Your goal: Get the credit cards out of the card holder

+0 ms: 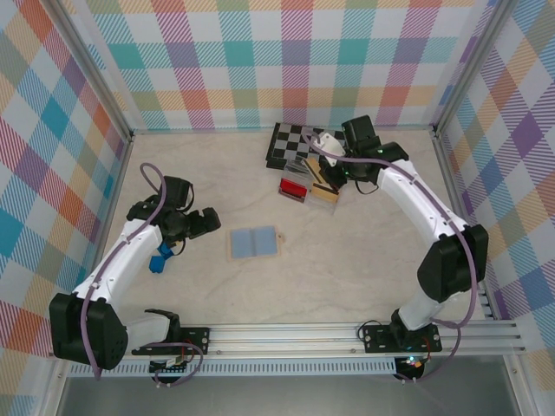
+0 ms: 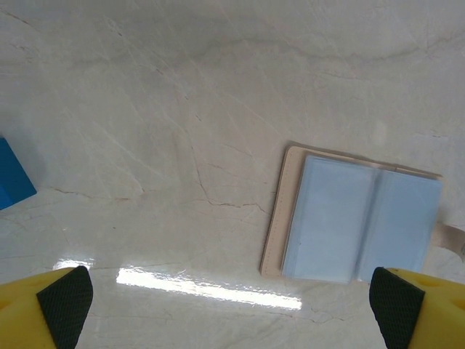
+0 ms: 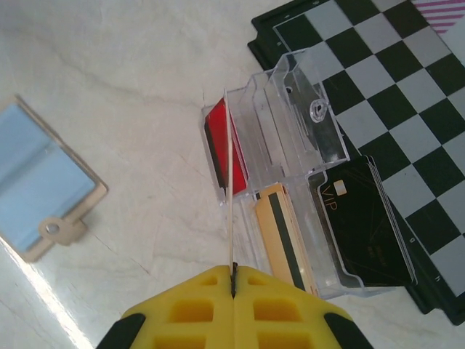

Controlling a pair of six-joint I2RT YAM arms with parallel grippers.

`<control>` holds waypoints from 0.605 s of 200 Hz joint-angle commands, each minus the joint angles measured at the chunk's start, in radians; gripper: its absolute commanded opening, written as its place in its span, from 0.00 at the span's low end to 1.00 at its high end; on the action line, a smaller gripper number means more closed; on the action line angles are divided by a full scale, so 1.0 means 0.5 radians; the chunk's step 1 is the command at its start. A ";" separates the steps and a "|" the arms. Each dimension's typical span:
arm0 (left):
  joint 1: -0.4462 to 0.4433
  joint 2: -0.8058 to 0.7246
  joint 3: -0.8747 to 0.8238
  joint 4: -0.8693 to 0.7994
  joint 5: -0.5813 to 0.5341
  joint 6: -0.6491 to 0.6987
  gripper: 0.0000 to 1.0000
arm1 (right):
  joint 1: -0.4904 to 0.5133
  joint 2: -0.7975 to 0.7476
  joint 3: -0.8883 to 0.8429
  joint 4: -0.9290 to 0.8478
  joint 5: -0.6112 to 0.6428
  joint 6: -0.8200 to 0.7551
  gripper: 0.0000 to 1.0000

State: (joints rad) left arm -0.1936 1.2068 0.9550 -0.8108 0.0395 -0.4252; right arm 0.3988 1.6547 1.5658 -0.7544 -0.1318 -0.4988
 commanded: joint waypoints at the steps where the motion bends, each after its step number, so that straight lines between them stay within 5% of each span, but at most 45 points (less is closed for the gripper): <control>1: 0.019 -0.020 0.020 -0.038 -0.018 0.053 1.00 | -0.012 0.135 0.120 -0.268 0.067 -0.411 0.00; 121: 0.019 -0.035 -0.020 -0.001 0.007 0.051 1.00 | -0.068 0.613 0.525 -0.584 0.228 -0.607 0.00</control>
State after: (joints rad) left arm -0.1936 1.2064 0.9535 -0.8101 0.0402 -0.4210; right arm 0.3653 1.9305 1.7882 -0.9855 -0.0292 -0.7460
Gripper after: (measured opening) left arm 0.999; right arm 0.045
